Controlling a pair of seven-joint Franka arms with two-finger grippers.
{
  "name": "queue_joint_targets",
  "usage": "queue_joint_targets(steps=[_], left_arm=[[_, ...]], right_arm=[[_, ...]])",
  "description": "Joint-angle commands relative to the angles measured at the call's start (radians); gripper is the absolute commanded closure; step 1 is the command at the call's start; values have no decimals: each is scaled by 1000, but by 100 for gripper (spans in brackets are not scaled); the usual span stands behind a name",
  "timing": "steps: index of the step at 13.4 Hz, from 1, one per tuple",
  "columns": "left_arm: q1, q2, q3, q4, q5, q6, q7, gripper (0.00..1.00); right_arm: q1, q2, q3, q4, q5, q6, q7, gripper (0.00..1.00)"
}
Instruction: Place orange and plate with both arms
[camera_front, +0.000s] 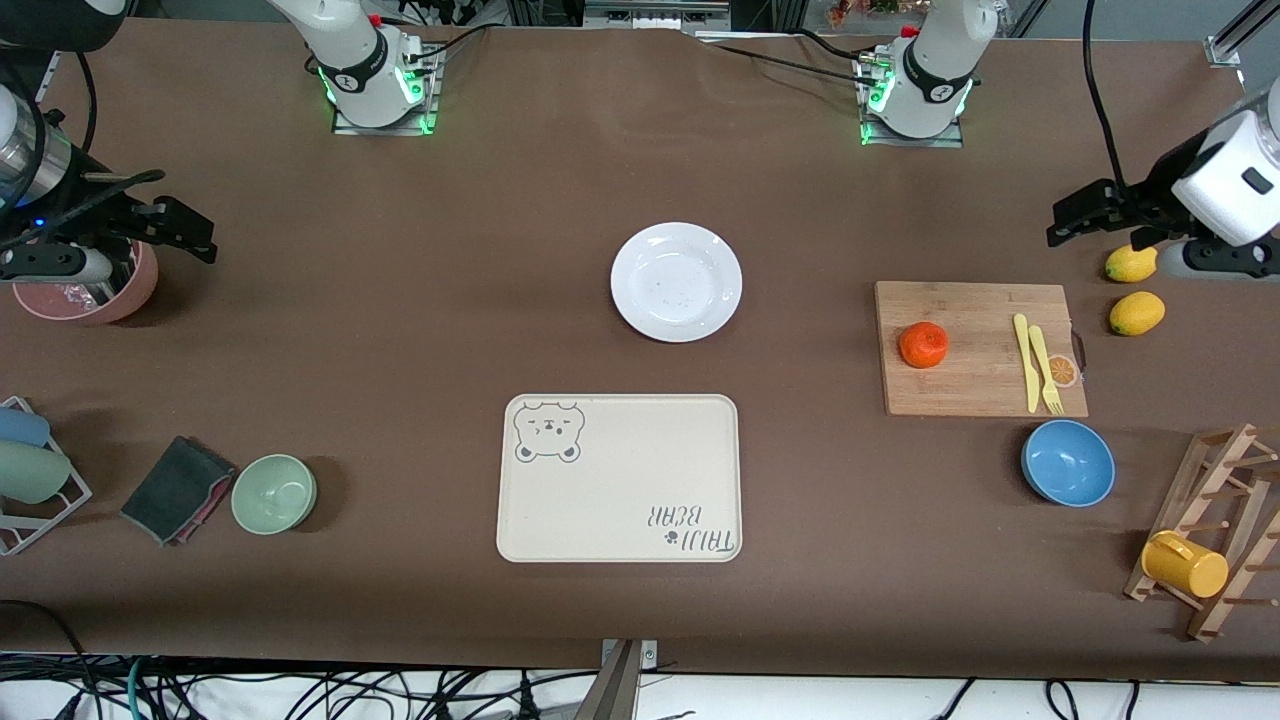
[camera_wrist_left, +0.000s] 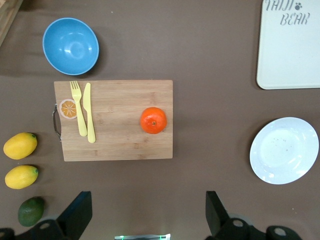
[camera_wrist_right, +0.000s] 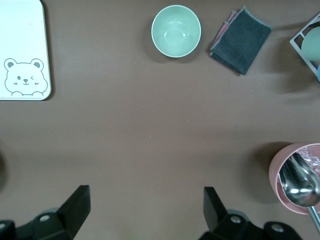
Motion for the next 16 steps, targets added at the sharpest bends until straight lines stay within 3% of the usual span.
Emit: queue_joint_targets(steps=[1, 16], left_arm=[[12, -27, -28, -29, -1, 2, 13, 0], [25, -11, -17, -19, 47, -21, 8, 0]], right_arm=[[3, -5, 0, 8, -27, 3, 6, 0], [0, -3, -7, 8, -17, -27, -8, 0]])
